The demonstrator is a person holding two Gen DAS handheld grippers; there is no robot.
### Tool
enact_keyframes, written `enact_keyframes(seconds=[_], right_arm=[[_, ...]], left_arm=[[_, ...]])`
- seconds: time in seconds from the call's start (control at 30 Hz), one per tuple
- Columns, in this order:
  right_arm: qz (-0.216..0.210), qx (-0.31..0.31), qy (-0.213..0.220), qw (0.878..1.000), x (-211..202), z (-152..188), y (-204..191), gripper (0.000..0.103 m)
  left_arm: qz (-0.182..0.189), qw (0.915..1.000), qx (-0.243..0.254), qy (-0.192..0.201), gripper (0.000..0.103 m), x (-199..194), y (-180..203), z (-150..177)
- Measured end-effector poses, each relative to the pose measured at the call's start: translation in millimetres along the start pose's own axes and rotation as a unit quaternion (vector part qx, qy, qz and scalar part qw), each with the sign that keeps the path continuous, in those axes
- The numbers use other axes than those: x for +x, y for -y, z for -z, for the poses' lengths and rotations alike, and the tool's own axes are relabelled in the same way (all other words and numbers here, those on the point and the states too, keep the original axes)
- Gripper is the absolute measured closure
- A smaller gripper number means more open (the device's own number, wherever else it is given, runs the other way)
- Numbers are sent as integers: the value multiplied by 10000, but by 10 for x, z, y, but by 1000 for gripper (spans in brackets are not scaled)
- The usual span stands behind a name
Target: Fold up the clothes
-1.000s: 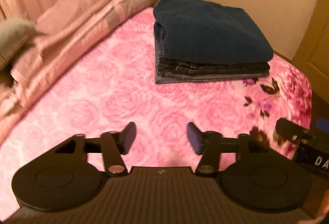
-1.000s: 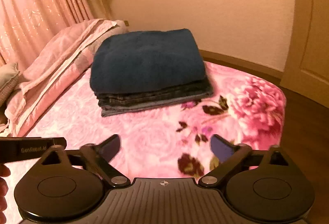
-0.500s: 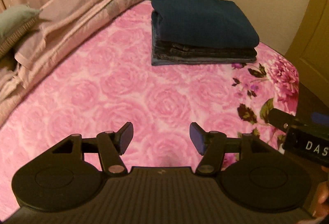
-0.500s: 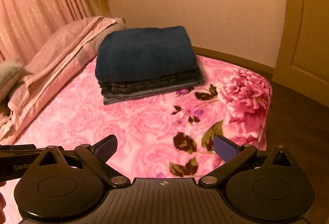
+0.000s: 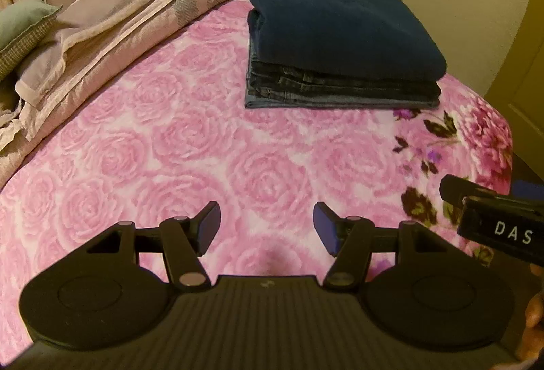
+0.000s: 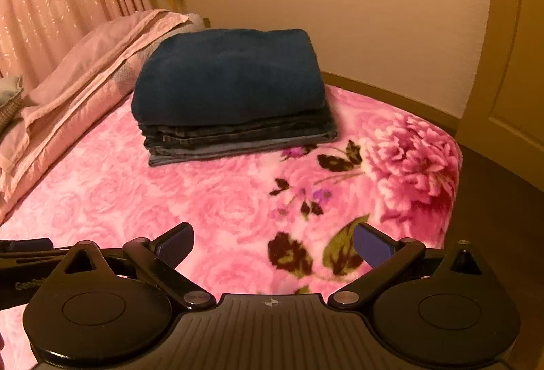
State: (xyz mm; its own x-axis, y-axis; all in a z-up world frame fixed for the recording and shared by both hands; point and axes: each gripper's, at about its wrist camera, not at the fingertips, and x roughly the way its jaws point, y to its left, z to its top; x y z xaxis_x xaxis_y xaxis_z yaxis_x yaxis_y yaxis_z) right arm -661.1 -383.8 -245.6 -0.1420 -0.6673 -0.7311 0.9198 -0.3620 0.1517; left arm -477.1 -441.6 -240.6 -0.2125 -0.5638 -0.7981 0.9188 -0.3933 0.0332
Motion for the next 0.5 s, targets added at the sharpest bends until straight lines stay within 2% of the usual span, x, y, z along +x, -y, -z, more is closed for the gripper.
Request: enact_keyframes(seconds=[0.5], right_arm=[[-125,-19,-83,9999,198,-344,118,1]], left_arm=[[-20,9997,-205,165,46,87,78,-304]])
